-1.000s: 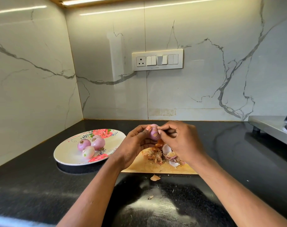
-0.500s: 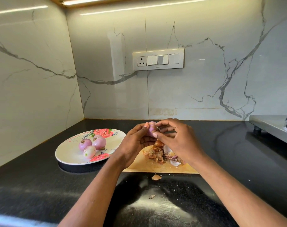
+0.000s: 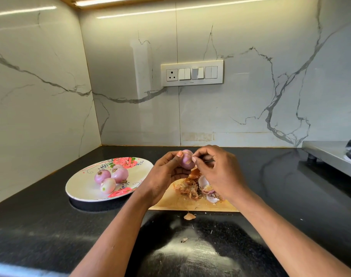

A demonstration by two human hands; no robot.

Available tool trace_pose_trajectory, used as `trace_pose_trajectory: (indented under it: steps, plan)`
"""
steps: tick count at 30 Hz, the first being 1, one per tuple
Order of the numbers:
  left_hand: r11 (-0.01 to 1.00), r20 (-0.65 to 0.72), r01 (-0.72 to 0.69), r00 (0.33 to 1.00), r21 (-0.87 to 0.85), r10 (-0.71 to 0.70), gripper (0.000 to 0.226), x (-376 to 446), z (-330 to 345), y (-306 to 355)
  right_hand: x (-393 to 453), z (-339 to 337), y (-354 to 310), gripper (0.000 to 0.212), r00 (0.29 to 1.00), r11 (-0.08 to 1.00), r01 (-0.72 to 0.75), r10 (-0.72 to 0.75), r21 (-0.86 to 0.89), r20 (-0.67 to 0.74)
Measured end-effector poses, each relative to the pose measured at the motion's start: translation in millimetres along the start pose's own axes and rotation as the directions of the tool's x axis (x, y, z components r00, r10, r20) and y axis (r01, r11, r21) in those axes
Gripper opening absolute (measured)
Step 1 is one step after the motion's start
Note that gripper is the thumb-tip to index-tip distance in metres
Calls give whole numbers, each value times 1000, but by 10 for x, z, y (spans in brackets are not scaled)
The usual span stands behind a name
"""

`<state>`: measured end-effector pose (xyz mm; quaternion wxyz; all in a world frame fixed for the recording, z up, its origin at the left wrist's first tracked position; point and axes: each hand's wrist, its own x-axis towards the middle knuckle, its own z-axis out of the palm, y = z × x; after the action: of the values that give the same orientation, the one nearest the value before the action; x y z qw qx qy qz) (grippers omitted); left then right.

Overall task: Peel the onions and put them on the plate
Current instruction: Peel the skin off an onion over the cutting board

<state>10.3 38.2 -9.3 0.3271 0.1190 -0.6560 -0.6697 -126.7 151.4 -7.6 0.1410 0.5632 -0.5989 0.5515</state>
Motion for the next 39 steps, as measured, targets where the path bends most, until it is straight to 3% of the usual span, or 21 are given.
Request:
trace_pose_trajectory:
  steps: [4, 9, 14, 18, 21, 25, 31, 39]
  plan:
    - [1000, 6, 8, 1000, -16, -8, 32, -4, 2, 15, 24, -26, 53, 4, 995, 994, -98, 97, -51, -25]
    - [1000, -10, 3, 1000, -17, -3, 32, -13, -3, 31, 19, -42, 12, 8, 994, 993, -105, 105, 51, 8]
    - [1000, 0, 2, 1000, -19, -2, 36, -19, -8, 38, -25, 9, -61, 37, 986, 980, -136, 119, 148, 118]
    - [999, 0, 3, 1000, -37, -3, 34, -19, -8, 58, 6, -5, -31, 26, 989, 977, -133, 121, 168, 80]
    - [999, -12, 6, 1000, -48, -7, 31, -26, -4, 70, 15, -33, -5, 14, 989, 985, -146, 144, 91, 35]
    - [1000, -24, -4, 1000, -12, 4, 28, -27, -4, 60, 27, -64, 22, 12, 985, 984, -173, 173, 41, 3]
    - [994, -30, -8, 999, 107, 11, 32, -36, -3, 61, -2, -31, -104, 30, 983, 979, -137, 116, 148, 141]
    - [995, 5, -31, 1000, 95, 31, 42, -24, 0, 54, -3, -56, -64, 12, 996, 985, -78, 69, 157, 58]
